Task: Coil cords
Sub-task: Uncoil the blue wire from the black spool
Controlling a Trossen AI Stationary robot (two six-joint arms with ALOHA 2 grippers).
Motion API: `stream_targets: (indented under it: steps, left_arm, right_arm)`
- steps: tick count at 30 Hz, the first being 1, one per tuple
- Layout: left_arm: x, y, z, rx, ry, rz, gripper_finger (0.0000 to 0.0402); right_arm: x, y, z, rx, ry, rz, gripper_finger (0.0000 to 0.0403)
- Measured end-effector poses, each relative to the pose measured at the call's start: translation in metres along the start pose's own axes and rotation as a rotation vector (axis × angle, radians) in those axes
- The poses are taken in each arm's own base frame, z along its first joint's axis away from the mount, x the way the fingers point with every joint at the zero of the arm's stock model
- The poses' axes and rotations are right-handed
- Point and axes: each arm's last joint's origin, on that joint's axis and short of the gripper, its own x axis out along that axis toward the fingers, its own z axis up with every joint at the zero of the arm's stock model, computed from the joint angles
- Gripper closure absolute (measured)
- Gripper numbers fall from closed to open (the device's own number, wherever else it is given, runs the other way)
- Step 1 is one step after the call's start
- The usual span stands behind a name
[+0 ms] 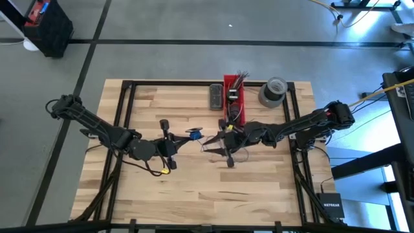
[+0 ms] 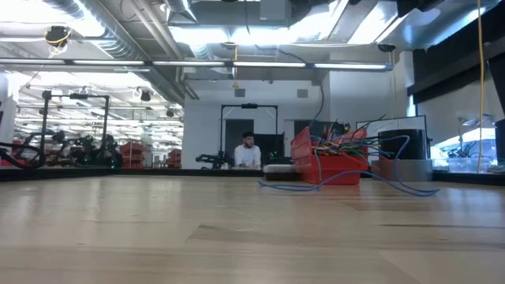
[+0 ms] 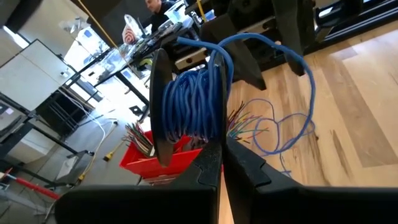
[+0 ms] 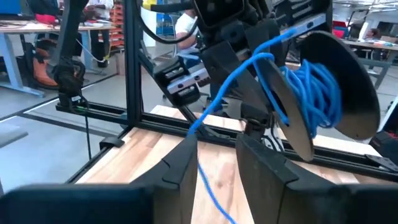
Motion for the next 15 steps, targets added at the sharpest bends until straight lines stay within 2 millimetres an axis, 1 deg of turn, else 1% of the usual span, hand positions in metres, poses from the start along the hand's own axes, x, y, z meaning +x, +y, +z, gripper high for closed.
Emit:
stream_targets:
  steps: [4, 7, 11, 15]
  left_arm:
    - [0.0, 0.0, 0.0, -0.005, 0.0, 0.0, 0.0396]
    - [0.0001, 0.0001, -0.0001, -0.005, 0.001, 0.0, 0.0396]
    - [0.0007, 0.0007, -0.0003, -0.007, 0.002, 0.003, 0.0396]
    - [0.0009, 0.0008, -0.0003, -0.007, 0.003, 0.004, 0.0396]
  right_arm:
    - [0.0002, -0.0001, 0.0003, 0.0, -0.001, 0.0, 0.0289]
    - [0.0002, -0.0002, 0.001, -0.001, -0.007, -0.004, 0.0304]
    - [0.0002, 0.0017, 0.0001, 0.031, -0.002, 0.058, 0.0328]
    - [0.0001, 0.0027, 0.0003, 0.054, -0.005, 0.095, 0.0338]
